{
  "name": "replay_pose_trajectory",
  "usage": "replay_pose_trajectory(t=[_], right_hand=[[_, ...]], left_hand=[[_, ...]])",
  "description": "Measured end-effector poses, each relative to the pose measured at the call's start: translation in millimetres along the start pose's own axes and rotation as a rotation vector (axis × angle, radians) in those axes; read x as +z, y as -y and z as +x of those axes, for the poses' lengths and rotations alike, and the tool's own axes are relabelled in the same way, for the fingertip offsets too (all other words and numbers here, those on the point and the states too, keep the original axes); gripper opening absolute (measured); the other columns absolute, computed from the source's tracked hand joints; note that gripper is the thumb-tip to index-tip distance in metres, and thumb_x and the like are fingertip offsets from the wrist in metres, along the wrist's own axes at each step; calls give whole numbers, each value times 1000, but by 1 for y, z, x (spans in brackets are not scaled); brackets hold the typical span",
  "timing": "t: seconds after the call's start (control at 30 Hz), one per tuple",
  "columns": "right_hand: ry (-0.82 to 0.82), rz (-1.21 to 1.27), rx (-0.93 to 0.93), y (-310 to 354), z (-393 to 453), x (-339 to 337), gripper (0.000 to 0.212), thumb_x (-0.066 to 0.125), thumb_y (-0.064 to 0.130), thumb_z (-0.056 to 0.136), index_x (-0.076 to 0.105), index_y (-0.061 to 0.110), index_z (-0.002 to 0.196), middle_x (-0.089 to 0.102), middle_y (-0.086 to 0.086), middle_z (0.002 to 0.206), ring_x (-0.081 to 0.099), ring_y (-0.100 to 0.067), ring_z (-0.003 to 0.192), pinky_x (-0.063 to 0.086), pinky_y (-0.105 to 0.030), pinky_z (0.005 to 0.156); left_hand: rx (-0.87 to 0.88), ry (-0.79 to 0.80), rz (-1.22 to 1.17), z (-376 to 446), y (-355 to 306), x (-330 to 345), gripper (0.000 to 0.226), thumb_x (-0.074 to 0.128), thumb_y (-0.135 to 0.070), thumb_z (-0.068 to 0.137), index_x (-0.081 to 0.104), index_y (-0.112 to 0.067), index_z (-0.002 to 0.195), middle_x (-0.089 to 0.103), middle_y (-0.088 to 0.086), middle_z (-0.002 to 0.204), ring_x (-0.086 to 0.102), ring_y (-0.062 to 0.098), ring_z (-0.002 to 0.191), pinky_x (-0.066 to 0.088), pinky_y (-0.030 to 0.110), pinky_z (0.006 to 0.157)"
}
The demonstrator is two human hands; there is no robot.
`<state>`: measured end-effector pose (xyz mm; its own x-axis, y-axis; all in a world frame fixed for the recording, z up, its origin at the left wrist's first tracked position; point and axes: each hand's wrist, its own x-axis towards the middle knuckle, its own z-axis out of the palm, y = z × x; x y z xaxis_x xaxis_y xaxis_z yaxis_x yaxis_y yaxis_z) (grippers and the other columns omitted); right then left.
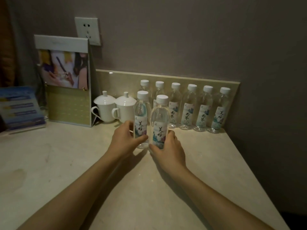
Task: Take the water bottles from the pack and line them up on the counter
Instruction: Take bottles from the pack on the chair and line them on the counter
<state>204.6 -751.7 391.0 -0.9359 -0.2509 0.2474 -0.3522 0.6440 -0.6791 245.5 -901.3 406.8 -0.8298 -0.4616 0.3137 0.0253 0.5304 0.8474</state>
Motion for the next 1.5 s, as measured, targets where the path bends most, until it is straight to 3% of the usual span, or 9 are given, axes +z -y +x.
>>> replay_pose_trajectory(t=[0.13,0.3,0.47,0.53,0.67,0.93,1.2,1.5], right_hand=[[-42,34,32,0,11,8,56,70,43,84,37,24,125,55,3,125,59,-18,110,50,-28,74],[-57,-3,69,1,36,11,54,68,44,86,37,21,123,54,-2,128,59,-25,111,51,-32,76],[-77,-5,127,8,50,12,65,68,45,86,35,19,134,52,-4,135,57,-28,117,53,-39,85],[-77,-7,145,11,53,11,64,68,44,86,34,19,134,52,-5,135,57,-28,118,54,-42,89],[-79,-20,166,13,58,12,62,66,44,87,35,18,134,49,-5,137,55,-28,120,51,-40,89],[-73,-9,180,17,72,13,63,66,39,89,34,16,138,47,-7,139,53,-28,123,51,-41,95],[-91,-30,176,17,79,18,65,66,36,90,32,15,141,47,-8,140,53,-28,124,49,-39,95],[-103,-68,211,18,82,21,68,66,39,90,30,15,143,46,-10,142,51,-30,127,48,-42,95]], left_hand=[[13,-2,-19,6,2,5,44,78,-16,82,60,-19,122,63,-12,103,59,-1,87,47,13,68],[60,6,-35,25,7,17,50,74,-13,86,58,-17,132,68,0,123,61,7,100,48,12,77],[89,-27,78,46,13,27,51,74,-22,86,56,-17,133,57,5,124,59,18,111,54,36,97],[89,-49,65,51,16,29,50,76,-24,84,57,-17,129,59,4,120,60,19,110,55,37,95],[73,-129,29,52,18,37,50,79,-26,81,57,-15,124,63,1,117,59,12,102,50,25,83],[41,-205,-4,54,12,46,41,76,-21,85,56,-15,120,52,-5,112,51,7,97,41,13,74],[47,-233,31,60,15,51,40,76,-28,84,52,-18,114,47,-8,104,53,11,95,46,24,77],[66,-238,55,64,21,52,40,77,-31,82,50,-21,109,47,-9,102,52,10,92,45,25,75]])
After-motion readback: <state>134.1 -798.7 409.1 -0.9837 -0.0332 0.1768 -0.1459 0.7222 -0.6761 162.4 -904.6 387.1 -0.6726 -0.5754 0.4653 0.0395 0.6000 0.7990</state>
